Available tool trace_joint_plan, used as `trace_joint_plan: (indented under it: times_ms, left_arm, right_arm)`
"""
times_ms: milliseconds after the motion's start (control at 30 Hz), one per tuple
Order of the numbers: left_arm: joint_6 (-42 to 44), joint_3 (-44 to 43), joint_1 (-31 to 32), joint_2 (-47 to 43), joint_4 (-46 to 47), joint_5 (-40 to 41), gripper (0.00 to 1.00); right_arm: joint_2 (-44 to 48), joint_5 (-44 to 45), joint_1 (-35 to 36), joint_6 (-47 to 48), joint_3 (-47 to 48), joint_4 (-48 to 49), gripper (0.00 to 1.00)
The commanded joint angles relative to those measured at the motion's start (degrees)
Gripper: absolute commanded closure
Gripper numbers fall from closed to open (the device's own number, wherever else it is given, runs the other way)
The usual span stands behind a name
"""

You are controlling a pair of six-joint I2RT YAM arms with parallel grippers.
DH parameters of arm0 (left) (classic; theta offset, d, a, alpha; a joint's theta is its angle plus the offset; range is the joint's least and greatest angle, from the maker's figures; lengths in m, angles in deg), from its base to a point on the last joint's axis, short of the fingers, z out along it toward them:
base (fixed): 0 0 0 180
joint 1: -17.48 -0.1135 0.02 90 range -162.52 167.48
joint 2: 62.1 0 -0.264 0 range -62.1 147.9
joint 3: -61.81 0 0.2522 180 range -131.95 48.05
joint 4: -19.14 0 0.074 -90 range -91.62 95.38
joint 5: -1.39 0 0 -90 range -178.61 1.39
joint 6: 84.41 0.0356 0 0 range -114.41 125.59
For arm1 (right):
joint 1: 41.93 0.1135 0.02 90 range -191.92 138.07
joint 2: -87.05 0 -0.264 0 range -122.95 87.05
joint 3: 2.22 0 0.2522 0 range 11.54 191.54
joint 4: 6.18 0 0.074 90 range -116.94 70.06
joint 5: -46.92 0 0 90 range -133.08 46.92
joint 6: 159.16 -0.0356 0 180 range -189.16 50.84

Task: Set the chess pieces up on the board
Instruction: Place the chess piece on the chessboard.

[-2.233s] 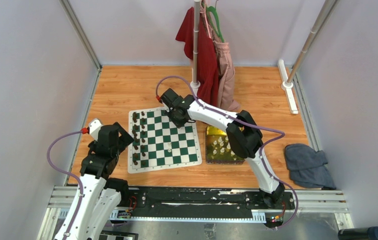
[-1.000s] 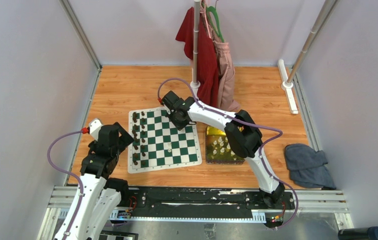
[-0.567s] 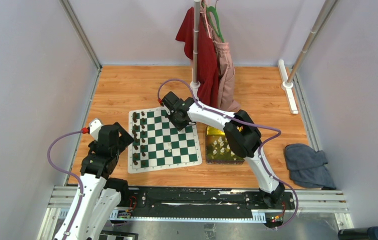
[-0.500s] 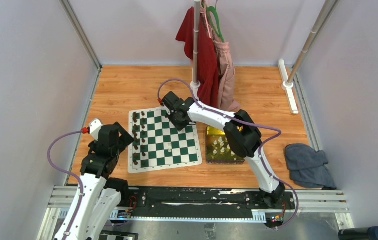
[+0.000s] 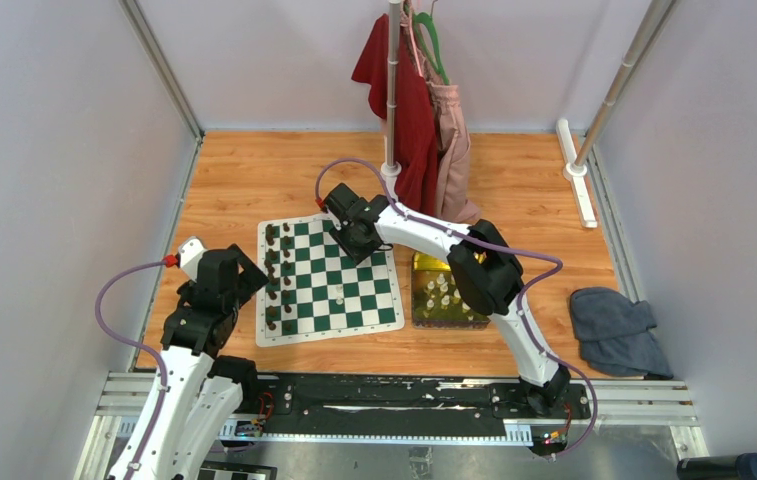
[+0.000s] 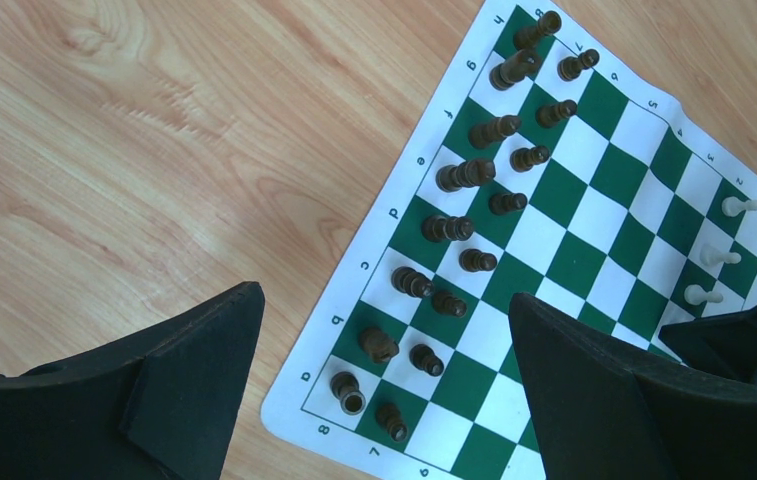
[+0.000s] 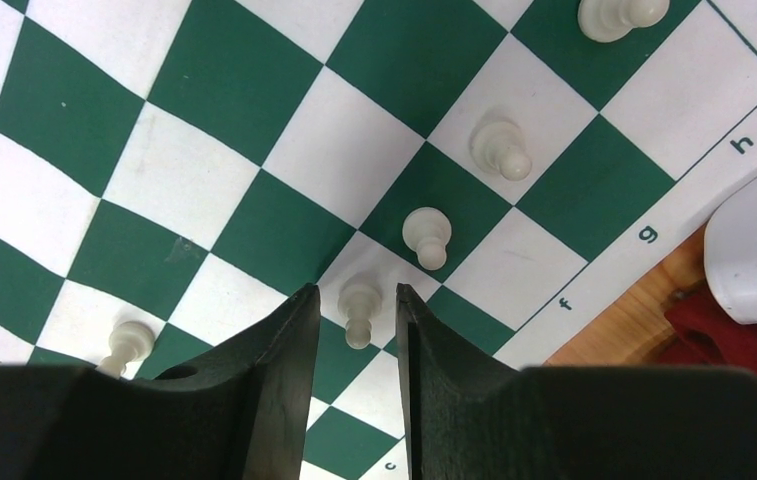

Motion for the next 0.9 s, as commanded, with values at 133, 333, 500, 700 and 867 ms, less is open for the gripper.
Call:
trace_joint_plan:
  times_ms: [133, 333, 500, 700, 867]
  left_arm:
    - [0.3, 0.4, -0.3, -0.1, 0.6, 0.6, 0.00]
    - [0.3, 0.5, -0.3, -0.5, 0.6, 0.4, 0.00]
    - [0.2, 0.5, -0.3, -1.2, 0.6, 0.3, 0.00]
    - [0.2, 0.7, -0.3, -1.7, 0.7, 0.3, 0.00]
    - [0.2, 0.7, -0.3, -2.1, 0.7, 0.2, 0.00]
  right_arm:
    - [2.7, 2.8, 0.0, 0.9, -0.2, -2.3, 0.61]
    - [5.5, 4.8, 1.3, 1.4, 0.0, -3.7, 0.61]
    - [8.1, 5.6, 3.6, 1.0, -1.2, -4.5, 0.59]
    - [9.7, 5.2, 7.5, 0.2, -2.9, -4.7, 0.57]
    - [9.5, 4.5, 10.1, -1.1, -3.0, -4.7, 0.57]
